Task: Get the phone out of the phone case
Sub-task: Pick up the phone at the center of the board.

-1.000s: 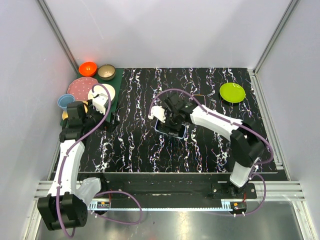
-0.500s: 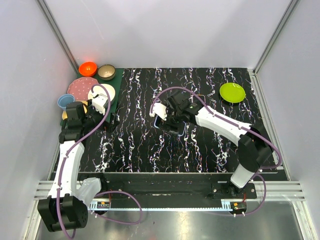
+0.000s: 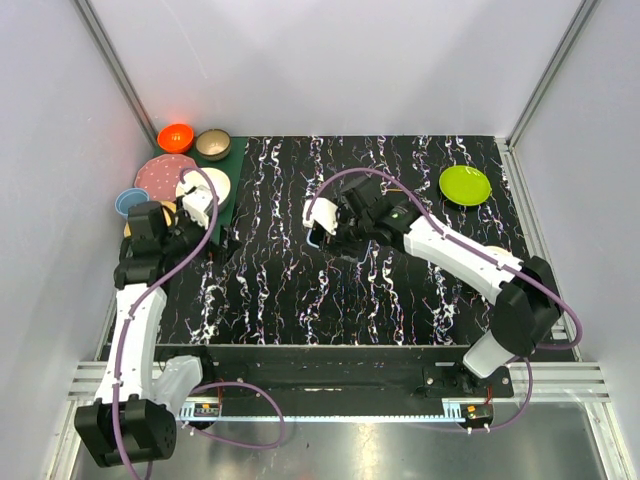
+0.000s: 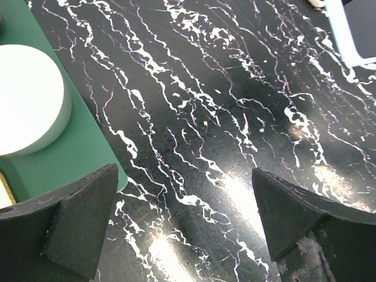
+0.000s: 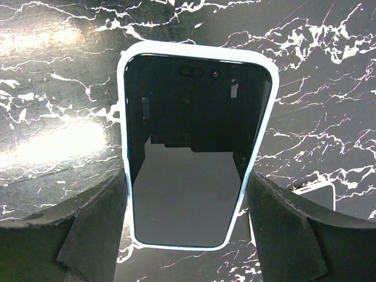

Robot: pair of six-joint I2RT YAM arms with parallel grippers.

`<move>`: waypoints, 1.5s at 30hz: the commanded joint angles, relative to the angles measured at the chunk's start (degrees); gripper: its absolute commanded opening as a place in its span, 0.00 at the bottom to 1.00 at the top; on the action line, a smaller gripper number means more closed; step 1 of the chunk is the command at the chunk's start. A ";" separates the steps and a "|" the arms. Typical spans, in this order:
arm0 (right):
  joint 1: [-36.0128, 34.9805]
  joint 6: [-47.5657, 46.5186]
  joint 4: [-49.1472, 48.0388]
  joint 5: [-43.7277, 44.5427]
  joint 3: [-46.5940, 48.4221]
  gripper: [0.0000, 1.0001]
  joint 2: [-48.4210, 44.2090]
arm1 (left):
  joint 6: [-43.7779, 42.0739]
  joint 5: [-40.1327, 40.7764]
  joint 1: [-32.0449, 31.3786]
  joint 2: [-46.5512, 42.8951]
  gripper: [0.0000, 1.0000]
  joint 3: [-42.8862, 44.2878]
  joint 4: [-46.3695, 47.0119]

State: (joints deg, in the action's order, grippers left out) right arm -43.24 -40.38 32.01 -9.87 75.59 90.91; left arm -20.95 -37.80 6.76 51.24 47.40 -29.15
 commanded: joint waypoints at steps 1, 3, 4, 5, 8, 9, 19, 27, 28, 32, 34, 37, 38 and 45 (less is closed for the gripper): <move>-0.53 0.92 -4.58 1.25 -0.09 0.00 -0.74 | 1.70 -4.21 -0.52 2.80 0.99 5.16 1.72; -0.61 0.74 -5.55 1.60 -0.88 0.00 -1.35 | 2.75 -4.12 -1.66 6.39 0.99 7.96 2.08; -0.61 0.48 -6.60 2.22 -1.15 0.00 -2.14 | 3.10 -4.21 -2.10 7.72 0.99 9.11 2.08; -0.70 0.48 -6.96 2.74 -1.67 0.00 -2.32 | 3.89 -4.21 -2.54 10.17 0.99 11.21 1.99; -0.88 0.31 -8.54 4.85 -2.11 0.00 -3.46 | 5.91 -6.40 -4.74 15.09 0.99 15.51 2.08; -0.88 0.13 -8.89 5.29 -2.38 0.00 -3.81 | 6.70 -9.02 -5.53 16.33 0.99 16.49 1.99; -1.40 -3.56 -14.43 9.34 -5.80 0.00 -8.90 | 16.20 -17.48 -12.47 29.52 0.99 23.08 9.63; -1.76 -2.86 -18.65 8.99 -9.23 0.00 -13.39 | 24.81 -22.05 -15.55 30.50 0.99 20.11 18.50; -1.93 -2.17 -19.26 8.82 -9.50 0.00 -14.00 | 25.08 -21.96 -15.73 30.06 0.99 19.15 19.03; -3.16 -1.72 -21.81 8.81 -11.86 0.00 -14.98 | 26.22 -21.61 -15.99 27.86 0.99 17.29 21.93; -3.86 -3.29 -23.30 10.47 -12.48 0.00 -14.80 | 26.22 -20.47 -15.91 27.42 0.99 16.59 22.20; -5.62 -4.79 -25.15 14.52 -12.49 0.00 -13.57 | 27.01 -20.12 -15.91 27.33 0.99 16.50 22.29; -6.32 -4.97 -25.59 15.31 -12.57 0.00 -13.40 | 27.28 -20.29 -15.99 27.42 0.99 16.50 22.46; -9.49 -8.13 -31.39 22.78 -14.51 0.00 -11.11 | 27.37 -20.64 -17.13 28.91 0.99 16.32 22.73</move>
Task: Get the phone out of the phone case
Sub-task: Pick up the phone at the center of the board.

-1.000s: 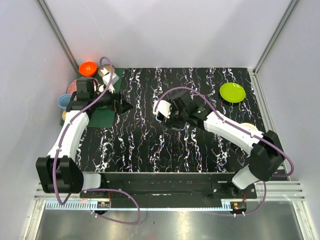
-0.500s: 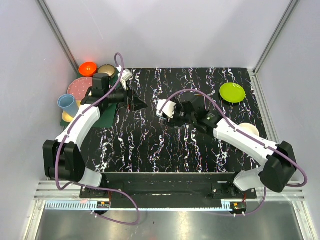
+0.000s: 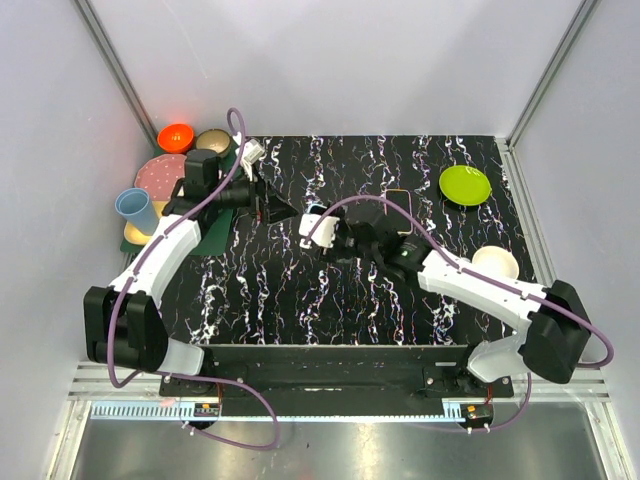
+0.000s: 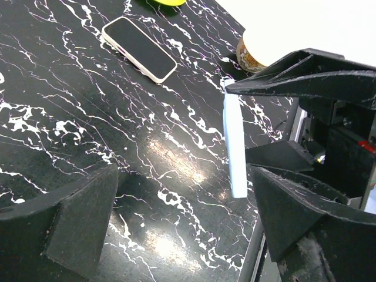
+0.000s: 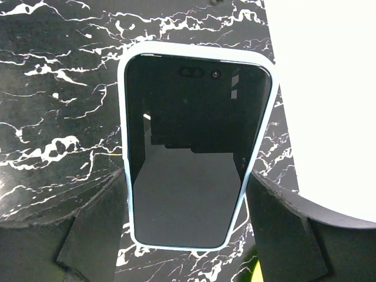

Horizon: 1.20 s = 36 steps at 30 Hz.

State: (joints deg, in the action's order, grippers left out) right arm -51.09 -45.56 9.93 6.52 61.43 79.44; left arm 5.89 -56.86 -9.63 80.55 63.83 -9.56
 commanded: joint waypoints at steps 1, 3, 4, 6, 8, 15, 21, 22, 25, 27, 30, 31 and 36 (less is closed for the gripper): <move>-1.90 -3.39 -11.15 6.83 -0.52 0.00 0.54 | 0.53 -1.67 -0.83 -0.05 0.99 -0.11 3.15; -2.17 -3.31 -11.52 7.45 -0.43 0.00 0.89 | 0.61 -1.76 -1.18 0.13 0.99 -0.20 3.15; -2.26 -3.22 -11.52 7.54 -0.17 0.00 0.98 | 0.61 -2.02 -1.27 0.13 0.99 -0.20 3.23; -2.35 -3.13 -11.69 7.89 -0.08 0.00 1.15 | 0.61 -2.55 -1.62 0.04 0.99 -0.38 3.23; -2.43 -2.78 -11.87 8.24 0.09 0.00 1.16 | 0.53 -3.08 -2.06 0.04 0.99 -0.46 3.32; -2.61 -1.11 -11.60 7.89 0.79 0.00 1.07 | -0.18 -2.29 -3.11 1.18 0.99 -0.82 3.24; -3.31 -0.23 -11.43 7.54 0.89 0.00 1.16 | -0.97 -1.67 -4.52 2.50 0.99 0.06 1.92; -3.31 0.03 -11.34 7.45 0.89 0.00 0.98 | -1.14 -1.50 -4.87 2.59 0.99 0.15 1.65; -3.66 1.00 -10.64 6.75 1.32 0.00 1.07 | -1.67 -1.32 -5.31 3.03 0.99 0.33 1.13; -4.01 1.26 -10.72 6.83 1.41 0.00 1.16 | -1.85 -1.32 -5.75 3.21 0.99 0.41 0.95; -4.28 1.35 -10.99 7.27 1.41 0.00 1.42 | -2.72 -1.06 -6.28 3.38 0.99 0.59 0.25; -4.45 1.35 -11.08 7.45 1.41 0.00 1.51 | -2.90 -1.06 -6.45 3.38 0.99 0.59 0.07; -4.89 1.00 -12.22 8.68 1.32 0.00 2.03 | -3.43 -0.88 -6.98 3.99 0.97 0.59 -0.46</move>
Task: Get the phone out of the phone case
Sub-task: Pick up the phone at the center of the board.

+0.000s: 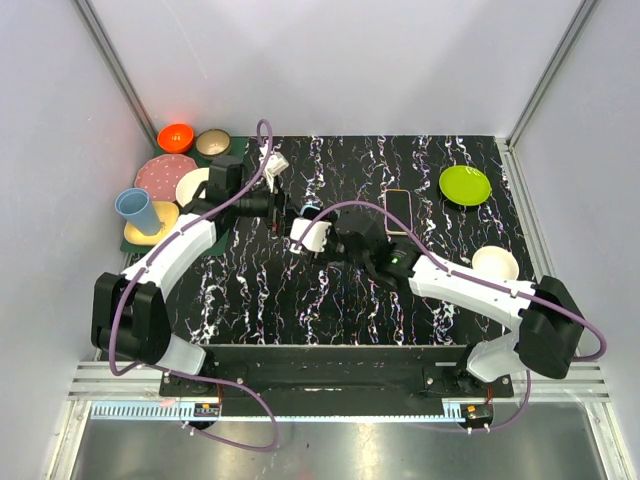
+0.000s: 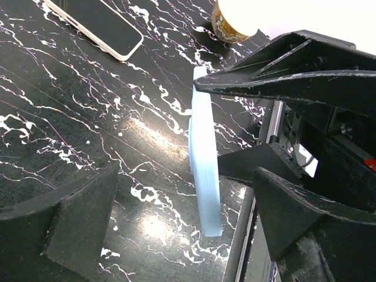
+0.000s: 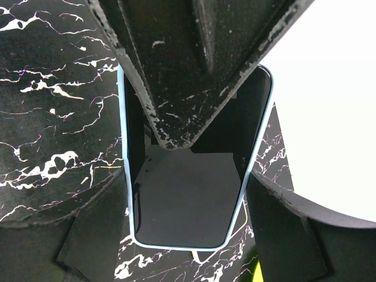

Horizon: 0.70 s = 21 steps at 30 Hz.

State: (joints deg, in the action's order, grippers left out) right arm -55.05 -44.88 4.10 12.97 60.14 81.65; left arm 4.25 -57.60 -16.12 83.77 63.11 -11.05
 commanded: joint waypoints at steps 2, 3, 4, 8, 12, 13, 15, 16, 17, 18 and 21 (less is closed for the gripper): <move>-1.11 0.15 -6.73 2.67 2.53 0.00 0.18 | -2.05 -0.05 -0.93 1.05 0.95 1.49 0.85; -1.12 -0.03 -6.91 2.76 2.44 0.00 0.27 | -2.23 -0.05 -0.93 1.05 0.94 1.57 0.68; -1.20 -0.12 -7.00 2.93 2.35 0.00 0.35 | -2.23 -0.05 -1.11 1.13 0.93 1.58 0.59; -1.64 -0.64 -8.49 4.07 2.09 0.00 0.53 | -2.67 0.04 -1.28 1.31 0.88 1.84 0.15; -1.82 -0.91 -9.19 4.69 1.82 0.00 0.44 | -3.02 0.12 -1.46 1.49 0.80 1.84 -0.20; -1.82 -0.99 -9.37 4.78 1.74 0.00 0.44 | -3.11 0.04 -1.55 1.49 0.79 1.84 -0.29; -1.91 -1.17 -9.90 5.13 1.56 0.00 0.44 | -3.28 0.12 -1.55 1.57 0.75 1.93 -0.46; -1.99 -1.26 -9.99 5.22 1.56 0.00 0.53 | -3.28 0.04 -1.63 1.58 0.71 1.93 -0.55; -1.91 -1.35 -10.16 5.40 1.56 0.00 0.53 | -3.28 -0.05 -1.63 1.58 0.70 2.01 -0.55; -1.91 -1.35 -10.16 5.31 1.56 0.00 0.53 | -3.37 0.03 -1.63 1.66 0.68 2.10 -0.81; -2.08 -1.52 -10.16 5.31 1.56 0.00 0.71 | -3.46 0.04 -1.72 1.75 0.65 2.28 -0.90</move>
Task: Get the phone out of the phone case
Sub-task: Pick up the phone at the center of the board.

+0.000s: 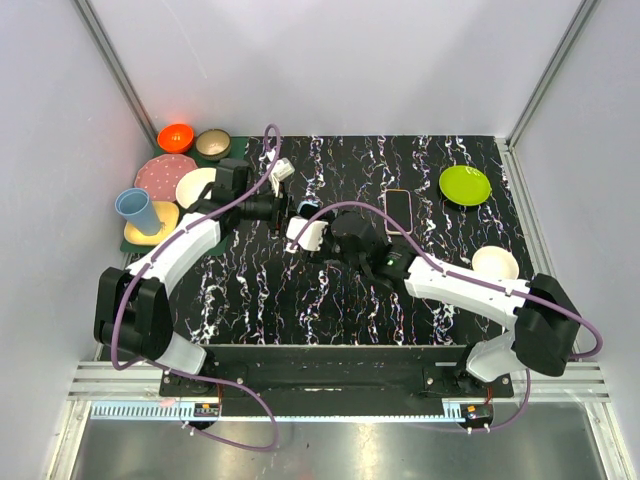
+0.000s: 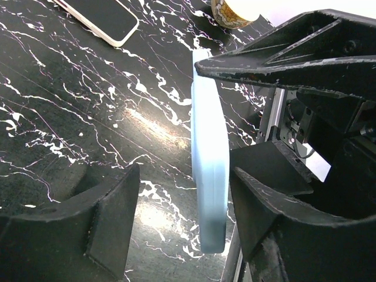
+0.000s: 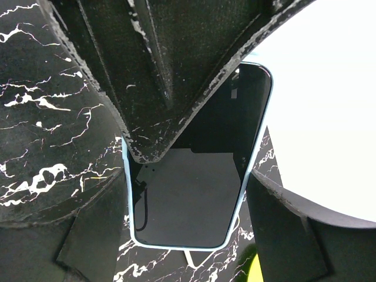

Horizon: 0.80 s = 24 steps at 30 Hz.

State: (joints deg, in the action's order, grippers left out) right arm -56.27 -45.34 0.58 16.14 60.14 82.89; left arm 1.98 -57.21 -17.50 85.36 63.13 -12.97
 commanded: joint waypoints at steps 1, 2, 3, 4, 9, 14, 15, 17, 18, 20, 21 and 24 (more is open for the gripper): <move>-0.86 -1.06 -6.64 2.23 1.56 0.00 -0.45 | -1.19 -0.36 -0.43 0.16 0.63 2.26 1.02; -1.03 -1.06 -6.64 2.23 1.56 0.00 -0.28 | -1.19 -0.27 -0.43 0.24 0.63 2.34 0.93; -1.12 -1.15 -6.56 2.23 1.47 0.00 -0.19 | -1.19 -0.18 -0.52 0.24 0.63 2.34 0.84; -1.21 -1.33 -6.64 2.40 1.47 0.00 -0.19 | -1.19 -0.10 -0.61 0.33 0.63 2.34 0.84; -1.74 -1.50 -6.64 2.67 1.73 0.00 0.52 | -1.36 0.08 -0.78 0.51 0.62 2.52 0.49; -2.09 -1.68 -7.08 3.28 1.82 0.00 0.69 | -1.54 0.35 -1.14 0.77 0.60 2.70 -0.03; -2.18 -1.77 -7.08 3.28 1.82 0.00 0.78 | -1.63 0.43 -1.14 0.77 0.59 2.78 -0.12; -2.26 -1.77 -7.08 3.37 1.82 0.00 0.78 | -1.63 0.52 -1.31 0.86 0.57 2.96 -0.30; -2.26 -1.85 -7.17 3.46 1.82 0.00 0.87 | -1.63 0.52 -1.40 0.95 0.56 2.96 -0.39; -2.35 -2.03 -7.35 3.55 1.74 0.00 1.04 | -1.63 0.70 -1.49 1.03 0.52 2.96 -0.48; -2.44 -2.12 -7.35 3.63 1.65 0.00 1.04 | -1.54 0.78 -1.49 1.03 0.51 2.96 -0.56; -2.53 -2.47 -7.52 3.81 1.38 0.00 1.13 | -1.63 0.87 -1.49 1.04 0.48 3.05 -0.65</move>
State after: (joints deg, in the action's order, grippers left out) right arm -57.98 -46.50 -0.80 17.58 60.14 84.36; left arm 1.32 -56.66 -18.72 86.41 63.29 -14.52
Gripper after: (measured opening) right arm 0.796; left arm 0.495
